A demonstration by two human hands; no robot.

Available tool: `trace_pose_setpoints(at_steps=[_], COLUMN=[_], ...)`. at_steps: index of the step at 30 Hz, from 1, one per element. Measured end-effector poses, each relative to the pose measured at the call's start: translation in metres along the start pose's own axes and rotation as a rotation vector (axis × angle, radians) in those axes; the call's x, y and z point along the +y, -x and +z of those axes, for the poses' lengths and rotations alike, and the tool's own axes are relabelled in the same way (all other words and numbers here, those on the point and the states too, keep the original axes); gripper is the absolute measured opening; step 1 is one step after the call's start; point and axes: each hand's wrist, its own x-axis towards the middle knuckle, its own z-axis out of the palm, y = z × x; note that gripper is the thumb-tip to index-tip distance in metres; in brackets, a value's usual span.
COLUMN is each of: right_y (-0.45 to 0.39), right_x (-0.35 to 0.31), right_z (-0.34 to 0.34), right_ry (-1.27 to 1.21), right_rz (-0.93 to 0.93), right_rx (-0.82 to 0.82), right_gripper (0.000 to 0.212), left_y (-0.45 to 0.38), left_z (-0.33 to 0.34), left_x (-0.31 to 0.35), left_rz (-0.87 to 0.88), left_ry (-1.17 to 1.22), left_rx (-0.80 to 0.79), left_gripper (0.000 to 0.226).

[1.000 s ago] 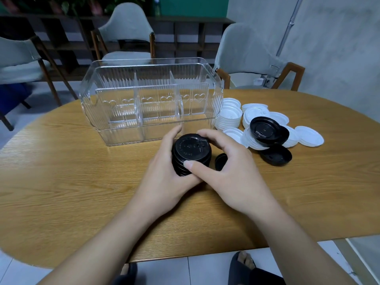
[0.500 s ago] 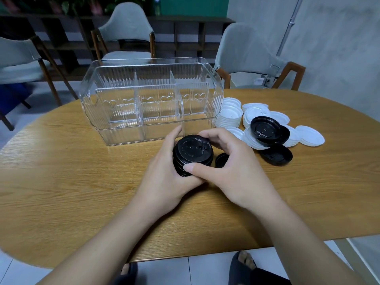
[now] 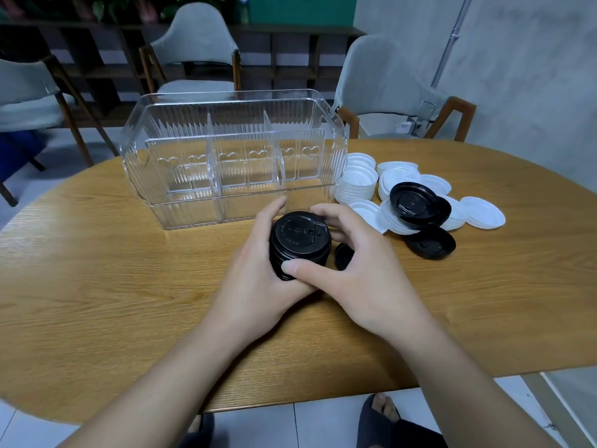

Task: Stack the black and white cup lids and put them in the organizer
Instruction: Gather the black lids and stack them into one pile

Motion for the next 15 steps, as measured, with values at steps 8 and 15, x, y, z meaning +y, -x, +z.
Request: trace_pose_setpoints(at_steps=[8, 15], right_y=[0.000, 0.004], right_x=[0.004, 0.024], right_z=[-0.034, -0.050], right_ry=[-0.039, 0.345], right_rz=[-0.007, 0.065], right_rx=[0.107, 0.034], right_gripper=[0.042, 0.020], left_y=[0.001, 0.000], left_z=[0.001, 0.000], left_x=[0.002, 0.005], left_rz=[0.091, 0.107], left_ry=[0.136, 0.056], left_rx=[0.098, 0.099], left_gripper=[0.097, 0.060])
